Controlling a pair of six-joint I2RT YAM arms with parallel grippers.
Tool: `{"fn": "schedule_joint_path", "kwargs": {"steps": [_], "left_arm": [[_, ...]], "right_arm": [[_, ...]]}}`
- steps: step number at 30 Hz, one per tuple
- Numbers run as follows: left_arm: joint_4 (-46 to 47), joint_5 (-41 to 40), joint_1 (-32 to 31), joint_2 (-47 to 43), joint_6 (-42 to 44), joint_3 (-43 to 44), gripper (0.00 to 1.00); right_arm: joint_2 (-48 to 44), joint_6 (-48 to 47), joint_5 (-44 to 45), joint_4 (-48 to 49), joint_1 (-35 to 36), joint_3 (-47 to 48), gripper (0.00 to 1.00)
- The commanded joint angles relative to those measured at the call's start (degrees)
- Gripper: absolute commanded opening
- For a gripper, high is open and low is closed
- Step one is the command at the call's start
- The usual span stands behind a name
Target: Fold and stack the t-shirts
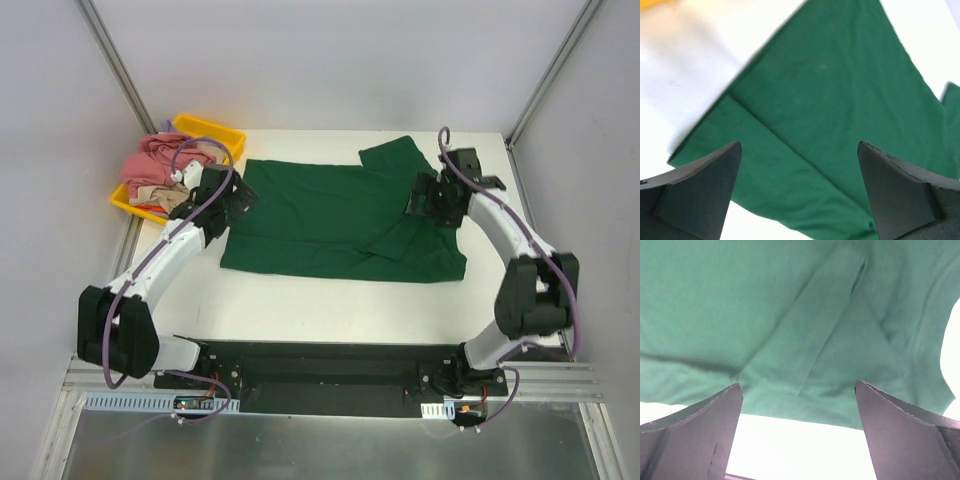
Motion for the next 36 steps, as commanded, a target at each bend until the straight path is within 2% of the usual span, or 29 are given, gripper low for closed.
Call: {"fn": "schedule_joint_path", "kwargs": {"steps": [1, 5, 8, 13, 18, 36], "left_arm": [[4.49, 13.41, -1.80, -3.55, 5.25, -4.54, 0.99], [10.82, 22.39, -1.72, -1.28, 7.81, -7.63, 0.99], [11.71, 24.43, -1.72, 2.85, 8.60, -7.19, 0.99], [11.71, 23.47, -1.54, 6.38, 8.61, -7.19, 0.99], [11.71, 20.39, -0.14, 7.61, 8.69, -9.03, 0.99], [10.40, 14.94, 1.36, 9.02, 10.10, -10.80, 0.99]], "right_arm": [[-13.01, 3.95, -11.86, 8.23, -0.05, -15.25, 0.96], [-13.82, 7.38, -17.69, 13.52, 0.47, -22.40, 0.96], [-10.39, 8.70, -19.79, 16.67, 0.91, -23.20, 0.96], [-3.19, 9.67, -21.47, 19.23, 1.09, -21.71, 0.97], [0.25, 10.55, -22.44, 22.04, 1.17, -22.23, 0.98], [1.39, 12.04, -22.88, 23.28, 2.67, -18.81, 0.99]]}}
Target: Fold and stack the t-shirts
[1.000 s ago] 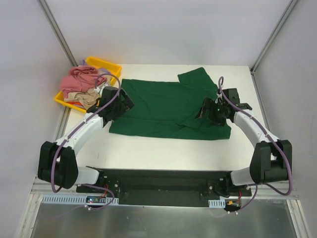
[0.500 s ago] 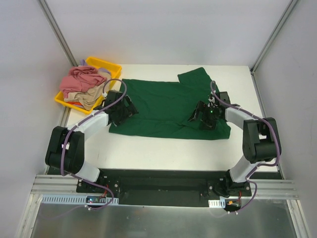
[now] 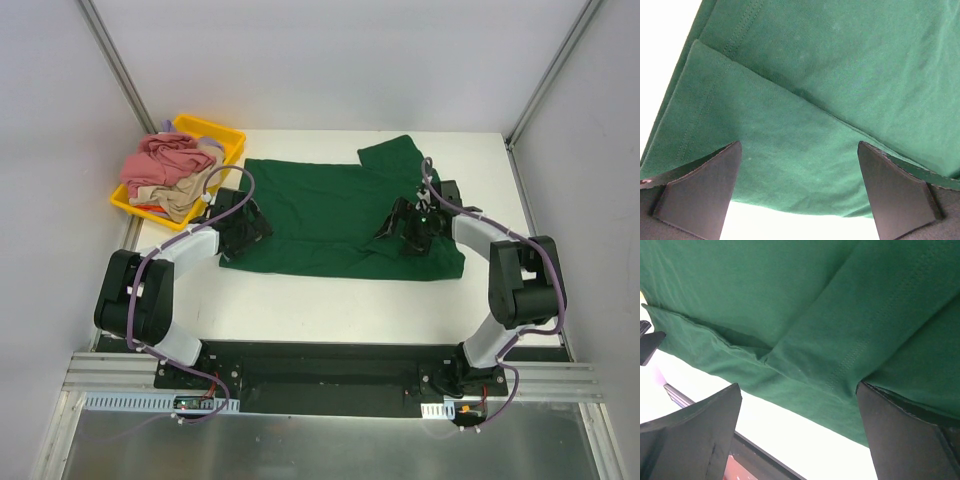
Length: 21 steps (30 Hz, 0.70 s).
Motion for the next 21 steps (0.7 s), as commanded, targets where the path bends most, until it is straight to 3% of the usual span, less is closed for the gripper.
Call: {"fn": "schedule_joint_path", "kwargs": {"steps": [1, 5, 14, 19, 21], "left_arm": [[-0.55, -2.02, 0.70, 0.12, 1.36, 0.13, 0.99], [-1.61, -2.29, 0.79, 0.74, 1.10, 0.57, 0.99], [-2.31, -2.73, 0.97, 0.39, 1.36, 1.19, 0.99], [-2.84, -3.08, 1.05, 0.39, 1.36, 1.71, 0.99], [-3.01, -3.08, 1.14, 0.39, 1.36, 1.80, 0.99]], "right_arm": [[1.22, 0.40, -1.13, 1.77, 1.01, 3.25, 0.99], [3.86, -0.39, -1.83, 1.25, 1.10, 4.04, 0.97], [3.60, -9.97, 4.05, -5.35, 3.29, 3.26, 0.68], [3.60, -9.71, 8.79, -7.45, 3.65, 3.78, 0.32], [3.42, -9.27, 9.42, -7.63, 3.73, 3.95, 0.12]]}}
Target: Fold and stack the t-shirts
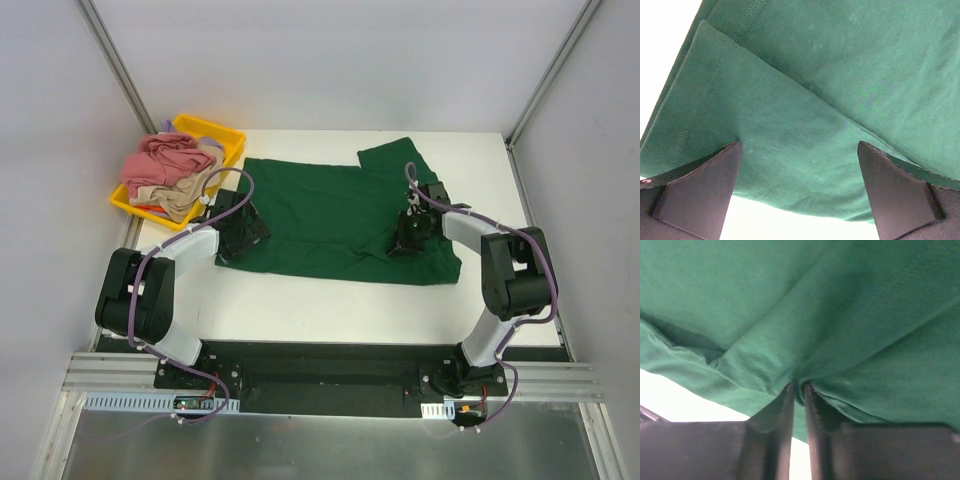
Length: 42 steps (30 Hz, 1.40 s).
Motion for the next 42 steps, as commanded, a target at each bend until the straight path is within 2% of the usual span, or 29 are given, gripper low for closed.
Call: {"fn": "schedule_joint_path", "kwargs": {"steps": [1, 13, 19, 24, 25, 26, 28, 32, 36, 42], "left_arm": [[-1.48, -1.52, 0.77, -0.33, 1.03, 1.87, 0.99], [-2.45, -2.40, 0.95, -1.39, 2.08, 2.66, 0.99], [-2.63, -2.58, 1.12, -2.36, 2.70, 2.66, 0.99], [-2.98, -2.58, 1.21, -2.18, 3.05, 2.92, 0.99], [-3.15, -2.58, 1.21, -2.27, 3.14, 3.10, 0.99], [-3.50, -2.41, 1.21, -2.36, 3.31, 3.27, 0.99], [-4.12, -2.49, 1.30, -2.71, 3.67, 3.62, 0.99], [-4.91, -2.84, 1.30, -4.81, 3.93, 3.28, 0.99], [-4.91, -1.71, 1.30, -6.22, 3.14, 2.84, 0.99], [-4.74, 5.23, 1.21, -2.72, 3.58, 6.78, 0.99]], "right_arm": [[-0.66, -0.47, 3.36, -2.54, 0.56, 1.18, 0.02], [-3.13, 3.31, 1.08, 5.54, 1.97, 2.58, 0.00], [1.69, 6.12, -0.42, 8.62, 2.32, 9.16, 0.01], [6.79, 8.94, 3.62, 10.64, 3.81, 15.58, 0.00], [8.02, 8.94, 4.15, 10.38, 3.99, 17.16, 0.05], [8.90, 8.77, 4.50, 9.42, 4.08, 19.17, 0.15], [10.14, 8.07, 5.73, 6.79, 3.91, 22.61, 0.57], [6.12, 3.41, 8.19, 1.77, 3.99, 25.26, 0.96], [-2.67, 0.07, 12.24, -0.86, 3.99, 19.56, 0.96], [-12.52, 2.08, 16.02, -7.10, 2.85, 3.14, 0.96]]}}
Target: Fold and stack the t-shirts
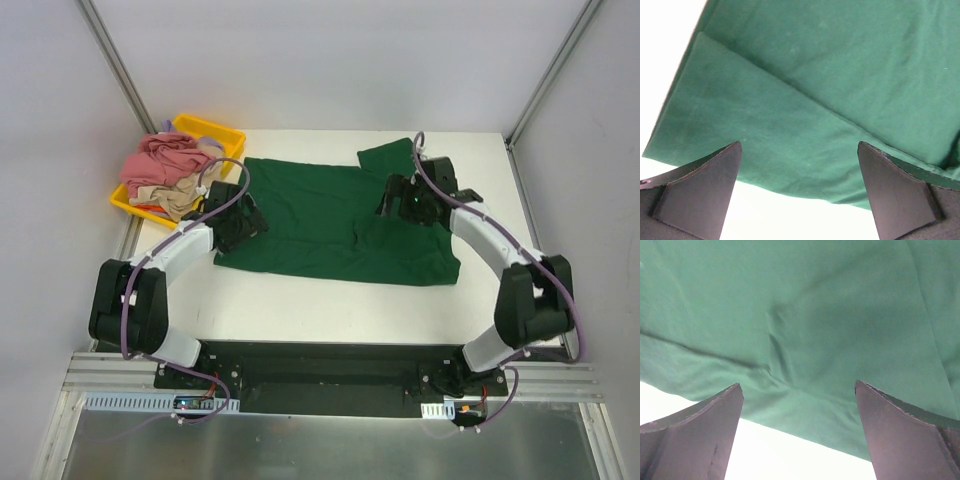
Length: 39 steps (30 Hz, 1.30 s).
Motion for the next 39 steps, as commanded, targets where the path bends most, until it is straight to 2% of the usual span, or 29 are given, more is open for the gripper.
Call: {"fn": "schedule_joint_path", "kwargs": {"steps": [1, 8, 15, 20, 28, 31, 36, 39], "left_arm": [[-0.46, 5.96, 0.47, 2.90, 1.11, 5.56, 0.99], [-0.10, 4.74, 0.64, 12.05, 1.99, 9.79, 0.99], [-1.24, 8.87, 0.56, 13.91, 0.41, 3.75, 0.99], [-1.68, 12.29, 0.03, 6.89, -2.22, -6.80, 0.99], [-4.58, 10.81, -3.75, -10.86, -8.64, -22.27, 0.99], [-5.64, 10.02, -4.89, -15.88, -10.57, -25.36, 0.99], [-7.39, 9.83, -4.98, -20.10, -12.68, -27.38, 0.99], [-8.71, 9.92, -5.25, -21.69, -13.39, -28.61, 0.99]], "right_arm": [[-6.10, 0.75, 3.59, -7.90, -1.37, -10.45, 0.96], [-4.36, 2.34, 1.73, -7.54, -6.72, -17.68, 0.96], [-7.51, -0.38, 3.23, -9.92, -10.77, -23.21, 0.96], [-11.99, -2.41, 3.41, -10.45, -11.74, -28.83, 0.96], [-24.38, -0.74, 5.52, -16.85, -12.45, -37.10, 0.96], [-28.86, 1.54, 2.53, -20.45, -12.53, -38.68, 0.96], [-38.00, 5.94, 5.60, -22.93, -12.53, -41.93, 0.96], [-39.16, 5.50, 5.43, -23.10, -12.62, -42.03, 0.96]]}}
